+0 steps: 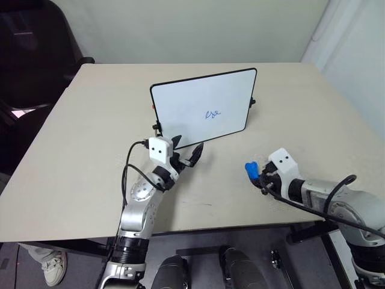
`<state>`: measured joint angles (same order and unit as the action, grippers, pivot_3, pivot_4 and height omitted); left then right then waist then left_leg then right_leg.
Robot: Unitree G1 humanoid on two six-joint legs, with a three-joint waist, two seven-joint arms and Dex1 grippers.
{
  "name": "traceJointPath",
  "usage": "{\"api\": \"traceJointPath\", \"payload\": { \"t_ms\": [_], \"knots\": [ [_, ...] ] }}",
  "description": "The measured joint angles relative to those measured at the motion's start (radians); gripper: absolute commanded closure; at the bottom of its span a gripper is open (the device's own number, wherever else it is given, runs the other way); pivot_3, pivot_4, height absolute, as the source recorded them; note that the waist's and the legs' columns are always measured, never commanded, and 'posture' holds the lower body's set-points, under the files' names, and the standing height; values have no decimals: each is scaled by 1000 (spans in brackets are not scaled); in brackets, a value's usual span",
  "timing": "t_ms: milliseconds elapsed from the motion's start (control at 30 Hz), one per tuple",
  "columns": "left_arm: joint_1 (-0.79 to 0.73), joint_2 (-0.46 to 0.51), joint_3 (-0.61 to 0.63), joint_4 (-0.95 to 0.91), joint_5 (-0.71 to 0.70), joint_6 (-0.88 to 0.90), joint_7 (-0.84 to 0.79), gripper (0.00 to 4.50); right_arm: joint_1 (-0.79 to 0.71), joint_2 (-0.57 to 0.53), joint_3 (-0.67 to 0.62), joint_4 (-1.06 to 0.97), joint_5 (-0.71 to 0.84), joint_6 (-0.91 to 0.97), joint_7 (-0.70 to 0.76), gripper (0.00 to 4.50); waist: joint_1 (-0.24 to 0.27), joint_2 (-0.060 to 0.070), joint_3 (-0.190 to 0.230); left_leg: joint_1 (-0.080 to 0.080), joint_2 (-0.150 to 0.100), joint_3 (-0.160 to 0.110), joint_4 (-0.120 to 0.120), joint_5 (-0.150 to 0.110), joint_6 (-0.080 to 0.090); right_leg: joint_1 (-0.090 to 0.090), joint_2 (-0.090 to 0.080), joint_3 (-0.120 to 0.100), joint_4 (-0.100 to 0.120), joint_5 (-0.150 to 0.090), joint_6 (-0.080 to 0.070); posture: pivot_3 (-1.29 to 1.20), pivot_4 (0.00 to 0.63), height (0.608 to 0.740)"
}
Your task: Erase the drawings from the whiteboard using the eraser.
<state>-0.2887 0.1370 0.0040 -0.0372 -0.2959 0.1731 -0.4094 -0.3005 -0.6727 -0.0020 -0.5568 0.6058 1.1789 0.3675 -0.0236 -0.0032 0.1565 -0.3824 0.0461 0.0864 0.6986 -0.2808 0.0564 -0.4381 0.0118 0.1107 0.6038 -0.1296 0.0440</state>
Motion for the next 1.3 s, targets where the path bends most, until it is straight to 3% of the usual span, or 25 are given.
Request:
{"api": "traceJointPath", "payload": {
  "t_ms": [367, 533, 1000, 1300],
  "knots": [
    [-1, -1, -1, -3, -1, 0, 1, 0, -340, 182, 98, 299, -124, -175, 15, 4027, -4, 0, 0, 0, 1, 0, 0, 0, 0, -3, 0, 0, 1, 1, -1, 0, 150, 740],
    [5, -1, 1, -7, -2, 1, 4, 0, -442, 292, 151, 434, -184, -238, 15, 4027, -2, 0, 0, -1, 1, 0, -1, 0, 0, -7, 0, -1, 2, 5, -10, 0, 150, 740],
    [31, 3, 4, -43, -3, 11, 18, 0, -589, 395, 180, 666, -278, -341, 73, 4027, -2, 0, 0, -2, 1, 1, 0, -2, -1, -9, -1, -1, 4, 0, -13, 0, 150, 740],
    [39, 6, 5, -56, -6, 22, 22, 0, -592, 420, 227, 797, -341, -348, 120, 4027, -3, 0, 0, -2, 1, 1, 0, -2, -1, -9, -1, -1, 7, 2, -16, 0, 150, 740]
  ]
}}
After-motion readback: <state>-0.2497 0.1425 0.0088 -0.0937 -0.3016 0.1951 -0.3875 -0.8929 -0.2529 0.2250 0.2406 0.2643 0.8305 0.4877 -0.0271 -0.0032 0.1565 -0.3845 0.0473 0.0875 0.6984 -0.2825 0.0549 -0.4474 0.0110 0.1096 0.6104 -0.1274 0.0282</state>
